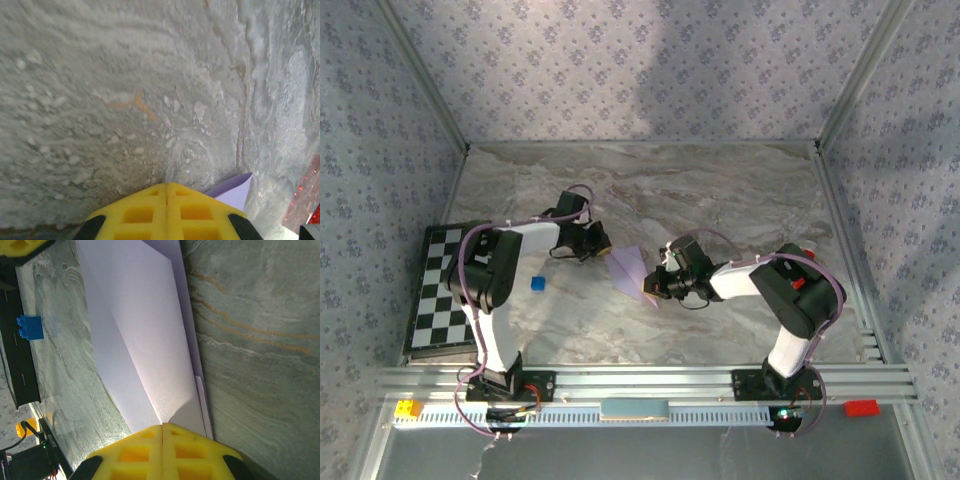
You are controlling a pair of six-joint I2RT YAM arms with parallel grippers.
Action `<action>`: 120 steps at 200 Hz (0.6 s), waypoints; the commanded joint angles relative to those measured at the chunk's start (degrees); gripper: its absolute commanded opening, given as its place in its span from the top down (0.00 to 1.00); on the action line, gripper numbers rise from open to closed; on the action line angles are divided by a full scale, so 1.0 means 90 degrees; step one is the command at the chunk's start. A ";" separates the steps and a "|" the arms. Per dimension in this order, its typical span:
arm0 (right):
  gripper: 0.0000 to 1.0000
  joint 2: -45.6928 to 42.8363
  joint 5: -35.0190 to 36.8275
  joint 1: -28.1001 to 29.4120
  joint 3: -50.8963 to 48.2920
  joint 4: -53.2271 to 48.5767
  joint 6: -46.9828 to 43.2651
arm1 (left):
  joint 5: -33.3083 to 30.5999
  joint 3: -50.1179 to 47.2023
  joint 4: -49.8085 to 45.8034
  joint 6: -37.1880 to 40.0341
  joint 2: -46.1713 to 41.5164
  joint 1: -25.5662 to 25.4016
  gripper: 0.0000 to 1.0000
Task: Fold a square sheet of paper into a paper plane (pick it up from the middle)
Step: Fourth fold the wing at the center of the table.
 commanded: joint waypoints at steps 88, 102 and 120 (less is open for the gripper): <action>1.00 0.0187 0.0254 0.0048 -0.0181 -0.1041 0.0006 | 0.0285 -0.0276 0.0224 0.0038 -0.0794 -0.1116 0.95; 1.00 0.0176 0.0256 0.0035 -0.0153 -0.1084 -0.0005 | 0.0249 -0.0336 0.0279 0.0009 -0.0596 -0.1128 0.97; 1.00 0.0140 0.0219 0.0024 -0.0099 -0.1085 -0.0011 | 0.0204 -0.0444 0.0392 -0.0007 -0.0353 -0.1078 0.98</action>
